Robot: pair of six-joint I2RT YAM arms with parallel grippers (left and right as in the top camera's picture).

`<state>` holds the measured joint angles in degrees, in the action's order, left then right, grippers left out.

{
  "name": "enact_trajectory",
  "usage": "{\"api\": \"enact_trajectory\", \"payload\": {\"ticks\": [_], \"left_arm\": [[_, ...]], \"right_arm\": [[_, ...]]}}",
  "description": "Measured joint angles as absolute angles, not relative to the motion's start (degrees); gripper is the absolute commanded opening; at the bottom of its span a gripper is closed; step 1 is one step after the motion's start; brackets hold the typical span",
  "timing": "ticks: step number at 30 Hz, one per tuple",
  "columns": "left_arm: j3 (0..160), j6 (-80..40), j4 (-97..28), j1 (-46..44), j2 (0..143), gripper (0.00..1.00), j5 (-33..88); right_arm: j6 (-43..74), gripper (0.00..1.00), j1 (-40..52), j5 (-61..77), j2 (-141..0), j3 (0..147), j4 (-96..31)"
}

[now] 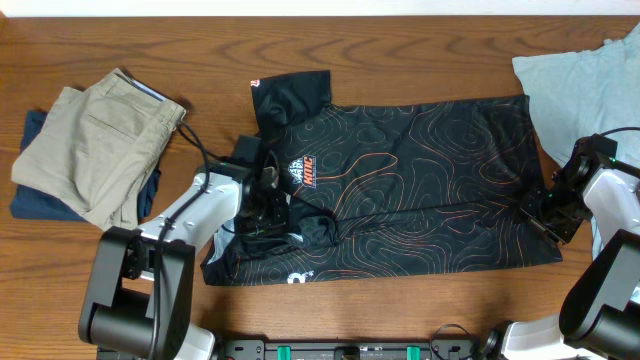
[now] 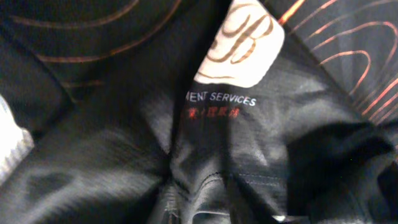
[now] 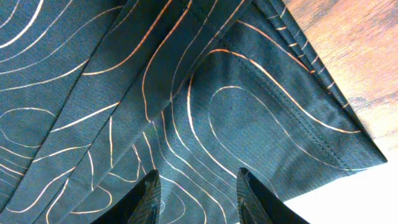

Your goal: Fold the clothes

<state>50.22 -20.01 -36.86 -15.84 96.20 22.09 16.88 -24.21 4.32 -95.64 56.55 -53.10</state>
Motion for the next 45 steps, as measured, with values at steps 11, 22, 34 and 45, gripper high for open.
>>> {"api": "enact_trajectory", "payload": {"ticks": [11, 22, 34, 45], "left_arm": [[55.7, -19.5, -46.2, -11.9, 93.6, 0.06, 19.7], [56.6, -22.9, -58.0, -9.1, 88.2, 0.62, 12.8], [55.5, -24.0, -56.2, -9.1, 88.2, 0.68, 11.8], [66.7, -17.8, -41.9, -9.1, 88.2, 0.79, 11.6]], "right_arm": [[16.9, 0.39, -24.2, 4.3, -95.6, 56.6, -53.1], [16.9, 0.39, -24.2, 4.3, -95.6, 56.6, -53.1], [16.8, 0.37, -24.2, 4.3, -95.6, 56.6, -53.1], [13.3, 0.48, -24.2, 8.9, -95.6, 57.1, -52.6]]}}
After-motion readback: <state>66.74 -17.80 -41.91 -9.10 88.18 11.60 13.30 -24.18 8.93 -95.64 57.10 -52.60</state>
